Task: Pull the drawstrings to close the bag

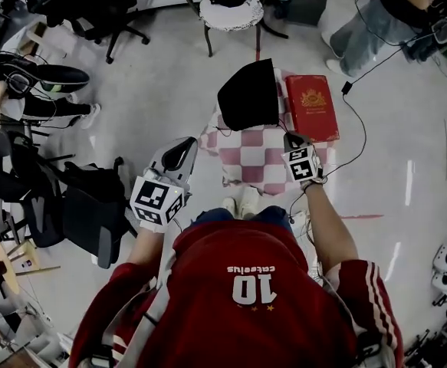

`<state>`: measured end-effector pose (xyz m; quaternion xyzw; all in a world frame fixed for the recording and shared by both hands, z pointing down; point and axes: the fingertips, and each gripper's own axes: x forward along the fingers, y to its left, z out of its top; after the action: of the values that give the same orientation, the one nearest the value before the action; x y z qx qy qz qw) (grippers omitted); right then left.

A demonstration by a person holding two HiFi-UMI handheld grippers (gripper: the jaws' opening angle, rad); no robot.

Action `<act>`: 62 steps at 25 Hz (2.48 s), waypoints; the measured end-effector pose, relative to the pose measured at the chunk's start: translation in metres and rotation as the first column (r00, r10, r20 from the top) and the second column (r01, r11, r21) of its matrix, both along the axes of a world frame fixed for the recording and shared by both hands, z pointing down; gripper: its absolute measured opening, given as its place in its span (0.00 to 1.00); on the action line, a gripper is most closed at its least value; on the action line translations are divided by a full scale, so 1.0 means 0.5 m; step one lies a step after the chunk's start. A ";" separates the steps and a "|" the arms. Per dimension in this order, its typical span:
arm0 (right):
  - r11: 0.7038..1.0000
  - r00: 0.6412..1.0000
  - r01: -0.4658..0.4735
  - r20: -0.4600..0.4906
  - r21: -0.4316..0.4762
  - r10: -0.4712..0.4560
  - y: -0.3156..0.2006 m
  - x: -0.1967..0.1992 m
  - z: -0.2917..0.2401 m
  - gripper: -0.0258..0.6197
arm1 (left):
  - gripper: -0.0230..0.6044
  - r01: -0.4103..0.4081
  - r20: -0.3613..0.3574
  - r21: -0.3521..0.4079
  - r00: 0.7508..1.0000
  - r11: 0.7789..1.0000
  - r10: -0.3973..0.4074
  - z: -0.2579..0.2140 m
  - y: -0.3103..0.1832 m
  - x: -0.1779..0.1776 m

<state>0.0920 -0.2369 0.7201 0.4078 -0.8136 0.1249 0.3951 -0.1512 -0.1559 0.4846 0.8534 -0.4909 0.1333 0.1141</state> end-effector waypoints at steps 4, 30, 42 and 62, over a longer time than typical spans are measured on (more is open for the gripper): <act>0.998 0.995 -0.067 0.070 -0.009 0.067 0.011 0.018 -0.040 0.06 | 0.07 -0.077 0.046 -0.020 0.996 0.997 0.078 0.041 0.011 0.041; 0.985 0.977 -0.160 0.132 -0.062 0.167 0.011 0.064 -0.024 0.06 | 0.32 -0.293 0.326 -0.193 0.881 0.936 0.343 0.335 -0.055 0.144; 0.976 0.966 -0.191 0.154 -0.101 0.205 0.000 0.104 0.013 0.06 | 0.32 -0.306 0.397 -0.336 0.812 0.891 0.428 0.542 -0.127 0.162; 0.971 0.963 -0.201 0.155 -0.127 0.220 0.000 0.147 0.046 0.06 | 0.32 -0.348 0.480 -0.496 0.653 0.795 0.585 0.693 -0.191 0.185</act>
<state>0.1653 -0.2370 0.7430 0.4578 -0.7880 0.2448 0.3312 -0.0588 -0.2514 0.8309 0.8246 -0.2259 0.5146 0.0643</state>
